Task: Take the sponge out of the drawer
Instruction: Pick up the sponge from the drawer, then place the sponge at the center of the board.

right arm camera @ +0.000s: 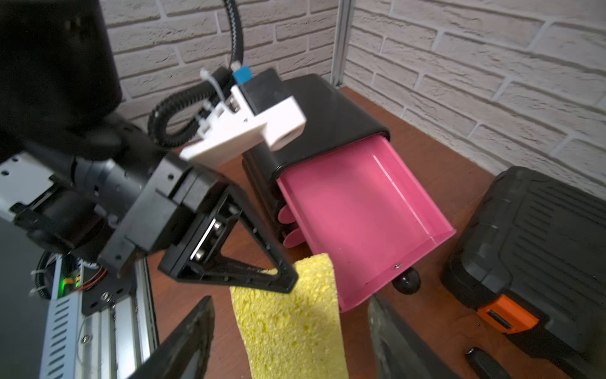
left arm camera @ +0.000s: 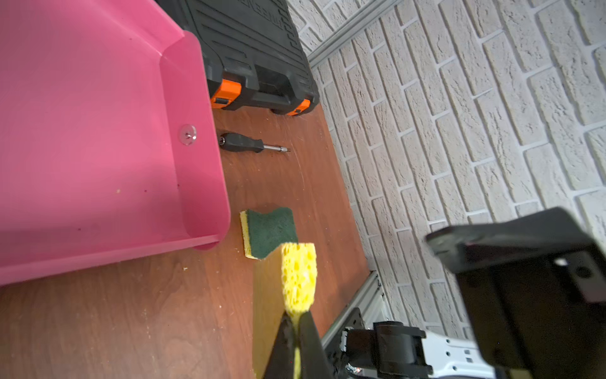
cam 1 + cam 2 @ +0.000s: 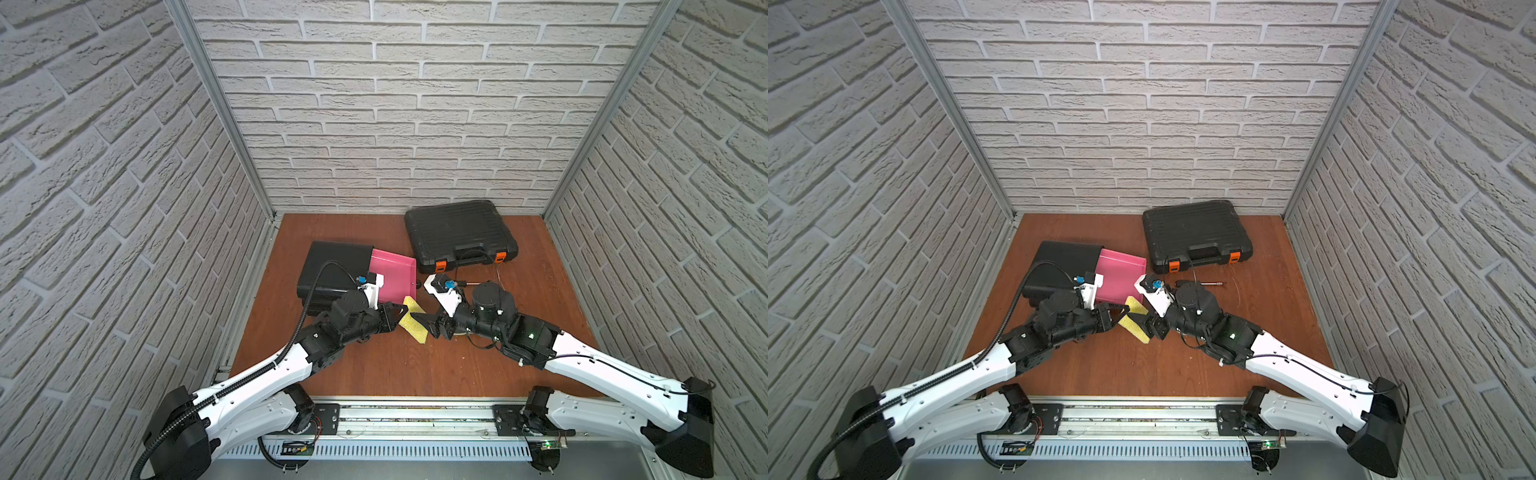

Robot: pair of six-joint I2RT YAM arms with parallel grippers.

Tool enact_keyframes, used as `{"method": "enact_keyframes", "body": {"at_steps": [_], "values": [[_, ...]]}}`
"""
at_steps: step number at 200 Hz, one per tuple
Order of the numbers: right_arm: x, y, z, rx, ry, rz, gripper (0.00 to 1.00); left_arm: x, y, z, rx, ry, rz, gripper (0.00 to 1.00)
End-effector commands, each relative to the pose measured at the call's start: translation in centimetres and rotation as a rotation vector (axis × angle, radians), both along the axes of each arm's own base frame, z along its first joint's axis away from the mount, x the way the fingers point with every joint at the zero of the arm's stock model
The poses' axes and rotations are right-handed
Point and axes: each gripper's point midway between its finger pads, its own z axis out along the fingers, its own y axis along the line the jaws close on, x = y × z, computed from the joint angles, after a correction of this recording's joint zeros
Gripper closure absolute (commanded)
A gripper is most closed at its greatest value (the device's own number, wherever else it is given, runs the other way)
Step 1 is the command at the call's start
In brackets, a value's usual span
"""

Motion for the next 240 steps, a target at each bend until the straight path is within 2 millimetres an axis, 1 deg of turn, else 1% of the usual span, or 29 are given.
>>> {"method": "enact_keyframes", "body": {"at_steps": [1, 20, 34, 45, 78, 91, 124, 161, 189, 201, 215, 240], "values": [[2.4, -1.8, 1.9, 0.091, 0.0, -0.21, 0.24, 0.4, -0.9, 3.0, -0.008, -0.212, 0.035, 1.0], [4.0, -3.7, 1.5, 0.062, 0.028, -0.366, 0.24, -0.5, -1.9, 3.2, 0.05, -0.283, 0.041, 1.0], [4.4, -4.5, 1.5, 0.066, 0.034, -0.422, 0.24, -1.0, -2.8, 3.0, 0.044, -0.32, 0.048, 1.0], [4.3, -4.9, 1.5, 0.079, 0.031, -0.435, 0.24, -1.1, -3.4, 2.7, 0.027, -0.33, 0.067, 1.0], [4.1, -6.7, 1.2, 0.093, 0.016, -0.499, 0.24, -0.8, -5.2, -0.2, -0.024, -0.313, 0.116, 1.0], [3.9, -7.4, 1.2, 0.096, 0.01, -0.513, 0.23, -0.7, -6.0, -0.9, -0.05, -0.302, 0.117, 1.0], [3.4, -9.6, 1.1, 0.09, -0.006, -0.576, 0.21, -0.9, -7.7, -1.4, -0.095, -0.293, 0.123, 1.0], [3.2, -12.1, 1.1, 0.063, -0.026, -0.661, 0.18, -2.7, -9.0, -1.4, -0.129, -0.313, 0.131, 1.0], [2.9, -14.0, 1.3, 0.054, -0.045, -0.725, 0.14, -3.9, -10.3, -2.1, -0.182, -0.297, 0.125, 1.0], [2.8, -14.9, 1.5, 0.055, -0.053, -0.748, 0.1, -4.2, -11.0, -2.9, -0.214, -0.279, 0.123, 1.0], [2.8, -15.5, 1.5, 0.054, -0.059, -0.762, 0.07, -4.2, -11.8, -4.4, -0.249, -0.231, 0.127, 1.0], [2.9, -15.6, 1.1, 0.046, -0.045, -0.75, 0.04, -4.4, -12.9, -7.1, -0.302, -0.141, 0.141, 1.0]]}}
